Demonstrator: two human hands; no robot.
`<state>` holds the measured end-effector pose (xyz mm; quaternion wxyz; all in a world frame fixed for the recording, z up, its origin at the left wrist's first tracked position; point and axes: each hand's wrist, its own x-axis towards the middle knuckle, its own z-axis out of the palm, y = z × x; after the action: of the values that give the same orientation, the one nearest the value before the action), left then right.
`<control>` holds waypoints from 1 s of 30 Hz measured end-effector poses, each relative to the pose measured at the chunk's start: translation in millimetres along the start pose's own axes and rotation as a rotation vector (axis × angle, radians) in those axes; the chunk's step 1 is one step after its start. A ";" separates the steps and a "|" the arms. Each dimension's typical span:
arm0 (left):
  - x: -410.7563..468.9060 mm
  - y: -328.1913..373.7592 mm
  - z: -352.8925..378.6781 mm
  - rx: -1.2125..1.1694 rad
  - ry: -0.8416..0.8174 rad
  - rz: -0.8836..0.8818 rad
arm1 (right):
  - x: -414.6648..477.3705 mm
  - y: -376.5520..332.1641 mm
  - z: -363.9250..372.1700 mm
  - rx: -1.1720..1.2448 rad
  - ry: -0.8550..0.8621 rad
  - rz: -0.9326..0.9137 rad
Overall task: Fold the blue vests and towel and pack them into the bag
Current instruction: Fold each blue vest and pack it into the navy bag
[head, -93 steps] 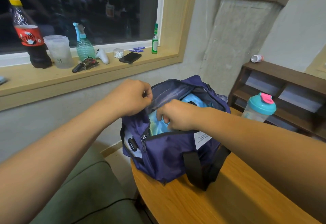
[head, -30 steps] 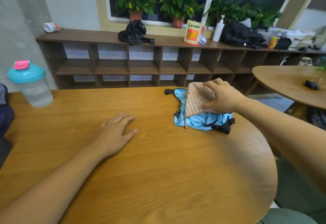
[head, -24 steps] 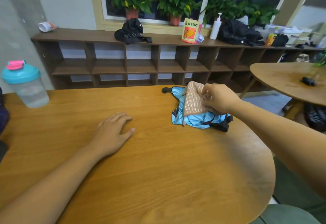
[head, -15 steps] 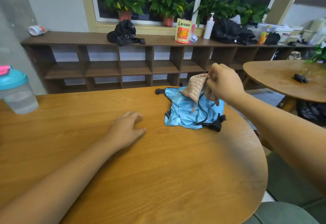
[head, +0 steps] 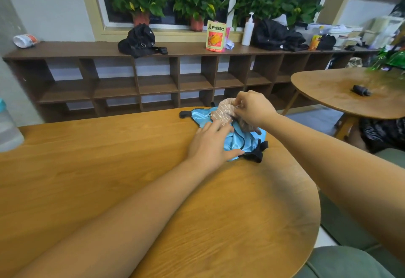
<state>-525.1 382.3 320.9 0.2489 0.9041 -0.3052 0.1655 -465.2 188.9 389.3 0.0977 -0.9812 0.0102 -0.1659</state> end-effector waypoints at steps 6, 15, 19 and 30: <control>7.8 7.6 11.0 -0.066 0.081 -0.036 | 3.4 -1.8 1.9 -0.020 -0.003 -0.035; 4.4 -11.7 -104.0 -0.554 0.327 -0.289 | 7.3 6.4 -19.5 0.009 0.188 0.003; 2.5 -28.2 -156.7 -0.588 0.451 -0.377 | 5.3 0.2 -24.0 0.041 0.219 0.012; -69.7 -123.9 -177.4 -0.179 0.385 -0.709 | -2.5 -17.0 -6.7 0.039 -0.027 0.035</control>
<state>-525.6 598.2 391.9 0.4208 0.8805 0.0640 0.2085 -470.0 204.5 398.1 0.1200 -0.9810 0.0229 -0.1509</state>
